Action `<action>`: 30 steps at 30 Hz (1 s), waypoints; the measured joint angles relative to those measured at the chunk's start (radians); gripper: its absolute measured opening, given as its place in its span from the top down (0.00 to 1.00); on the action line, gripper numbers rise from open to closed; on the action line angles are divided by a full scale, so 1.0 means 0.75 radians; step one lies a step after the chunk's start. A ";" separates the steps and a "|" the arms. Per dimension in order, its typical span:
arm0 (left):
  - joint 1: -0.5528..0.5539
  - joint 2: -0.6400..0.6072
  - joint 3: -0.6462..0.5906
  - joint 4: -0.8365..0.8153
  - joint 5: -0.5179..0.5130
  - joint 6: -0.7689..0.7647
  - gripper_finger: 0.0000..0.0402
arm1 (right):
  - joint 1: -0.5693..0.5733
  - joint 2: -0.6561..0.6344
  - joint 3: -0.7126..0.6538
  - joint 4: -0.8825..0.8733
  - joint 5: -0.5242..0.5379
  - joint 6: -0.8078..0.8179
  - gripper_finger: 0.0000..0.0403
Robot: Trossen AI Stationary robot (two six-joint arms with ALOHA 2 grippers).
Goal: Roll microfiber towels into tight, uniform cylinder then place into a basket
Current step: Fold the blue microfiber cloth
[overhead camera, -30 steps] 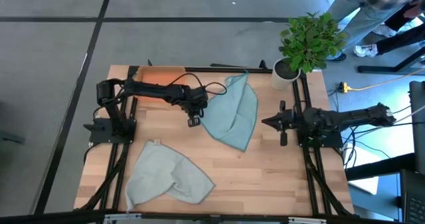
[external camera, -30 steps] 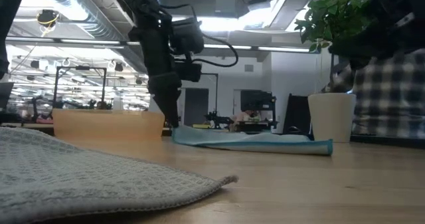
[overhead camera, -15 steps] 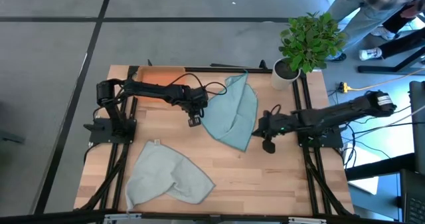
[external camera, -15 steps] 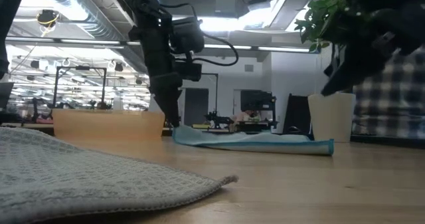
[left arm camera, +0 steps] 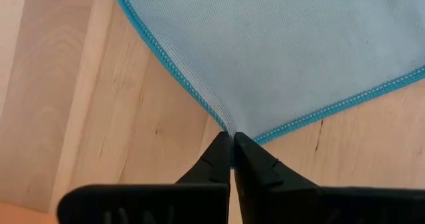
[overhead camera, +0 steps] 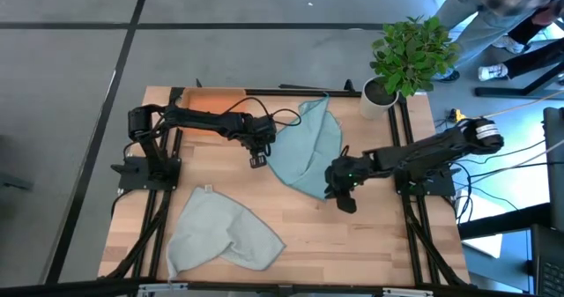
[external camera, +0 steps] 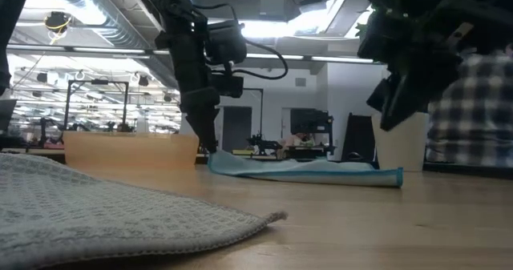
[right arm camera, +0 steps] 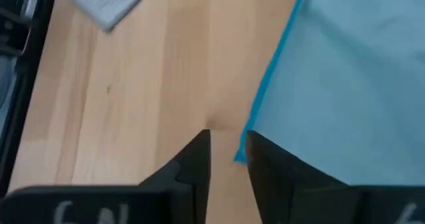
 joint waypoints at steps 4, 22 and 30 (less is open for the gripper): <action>0.000 0.000 0.000 0.003 0.000 0.021 1.00 | 0.004 0.069 0.002 0.001 -0.031 -0.009 0.73; 0.000 -0.002 0.001 0.002 0.000 0.022 1.00 | 0.004 0.215 0.003 0.059 -0.022 -0.007 0.73; 0.000 -0.002 0.001 0.002 0.000 0.022 1.00 | 0.004 0.313 0.003 0.124 -0.021 -0.006 0.73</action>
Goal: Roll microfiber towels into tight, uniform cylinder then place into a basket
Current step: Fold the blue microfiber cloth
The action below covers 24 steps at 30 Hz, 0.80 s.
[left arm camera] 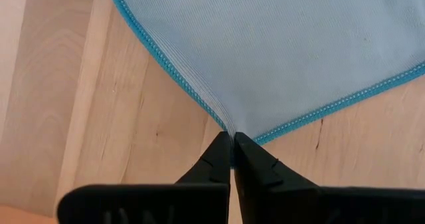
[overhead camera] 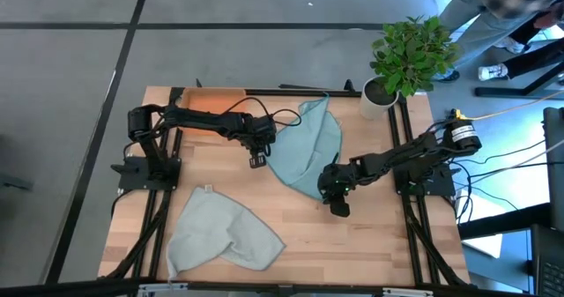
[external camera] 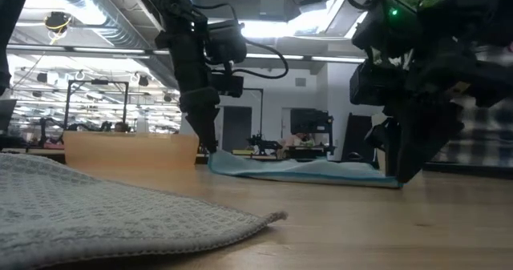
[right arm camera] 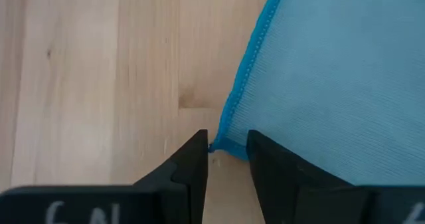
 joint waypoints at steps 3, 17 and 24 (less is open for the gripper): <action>0.000 0.000 0.001 0.000 0.000 0.001 1.00 | 0.000 0.017 0.003 0.008 0.011 0.000 0.75; 0.000 0.000 0.001 -0.001 -0.034 0.000 1.00 | 0.013 0.021 0.002 0.009 0.157 0.064 0.99; 0.000 0.000 0.001 -0.007 -0.120 0.001 1.00 | 0.041 -0.013 0.024 -0.078 0.334 0.064 0.99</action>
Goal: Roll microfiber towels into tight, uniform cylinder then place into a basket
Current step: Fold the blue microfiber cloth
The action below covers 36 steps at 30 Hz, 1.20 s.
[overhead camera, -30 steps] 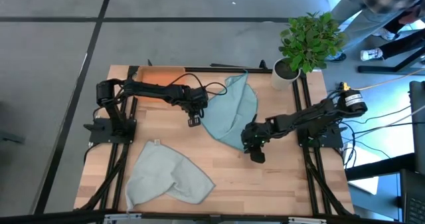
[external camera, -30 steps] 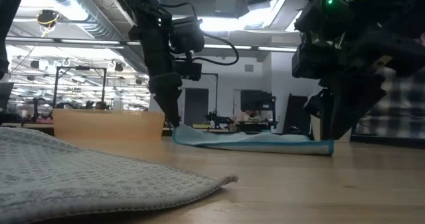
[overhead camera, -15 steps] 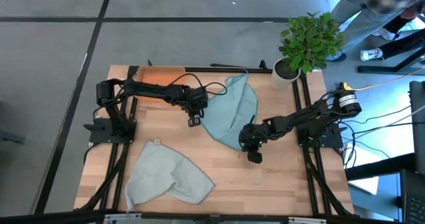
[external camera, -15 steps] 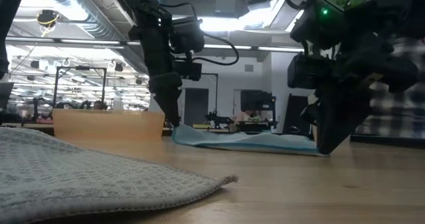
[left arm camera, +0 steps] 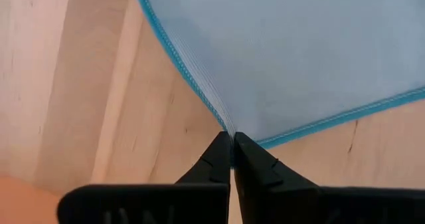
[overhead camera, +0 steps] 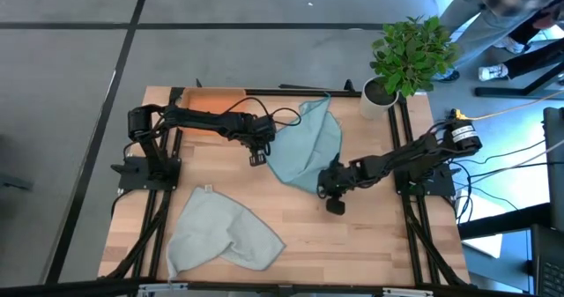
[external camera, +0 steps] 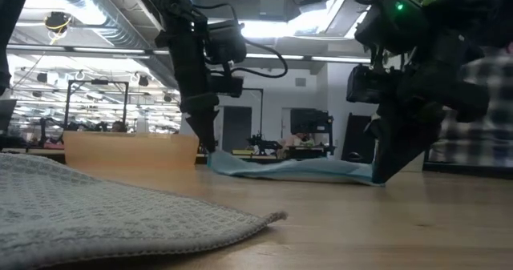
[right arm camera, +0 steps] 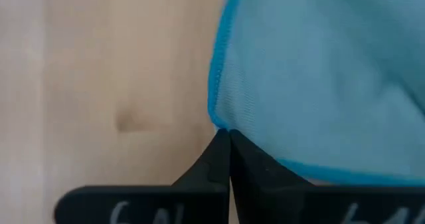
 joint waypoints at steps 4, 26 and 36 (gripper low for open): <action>-0.002 -0.036 0.001 -0.030 -0.005 0.000 1.00 | 0.008 -0.040 0.097 -0.225 0.084 -0.003 1.00; -0.123 -0.657 0.010 -0.090 -0.457 -0.013 1.00 | -0.005 -0.061 0.866 -1.111 1.153 -0.220 1.00; -0.137 -0.704 0.276 -0.178 -0.570 0.112 1.00 | -0.198 -0.061 1.098 -1.126 1.298 -0.406 1.00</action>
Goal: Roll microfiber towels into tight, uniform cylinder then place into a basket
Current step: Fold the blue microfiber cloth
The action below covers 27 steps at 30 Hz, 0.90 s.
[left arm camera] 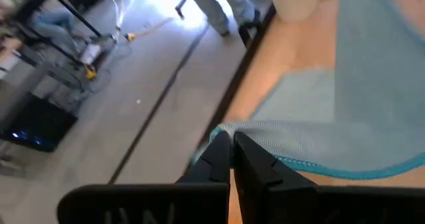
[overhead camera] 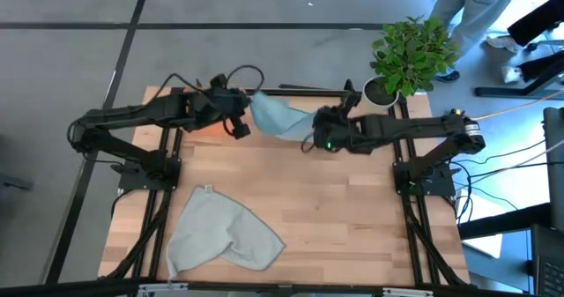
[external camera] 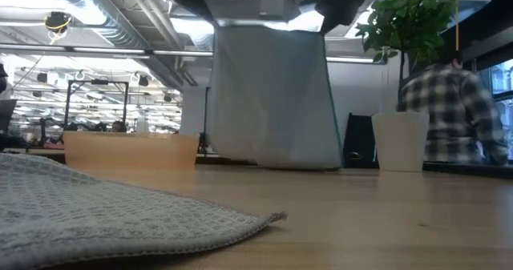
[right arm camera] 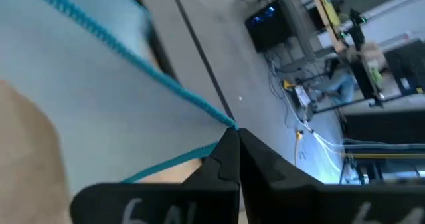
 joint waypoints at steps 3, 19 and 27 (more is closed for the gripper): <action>0.014 0.000 0.089 -0.032 -0.069 0.008 1.00 | -0.075 0.000 0.064 -0.019 -0.007 -0.057 1.00; 0.269 0.001 0.229 0.024 -0.067 0.082 1.00 | -0.385 0.000 0.459 -0.092 0.024 -0.358 1.00; 0.337 0.002 0.230 0.195 0.057 0.211 1.00 | -0.470 -0.001 0.496 -0.089 0.023 -0.431 1.00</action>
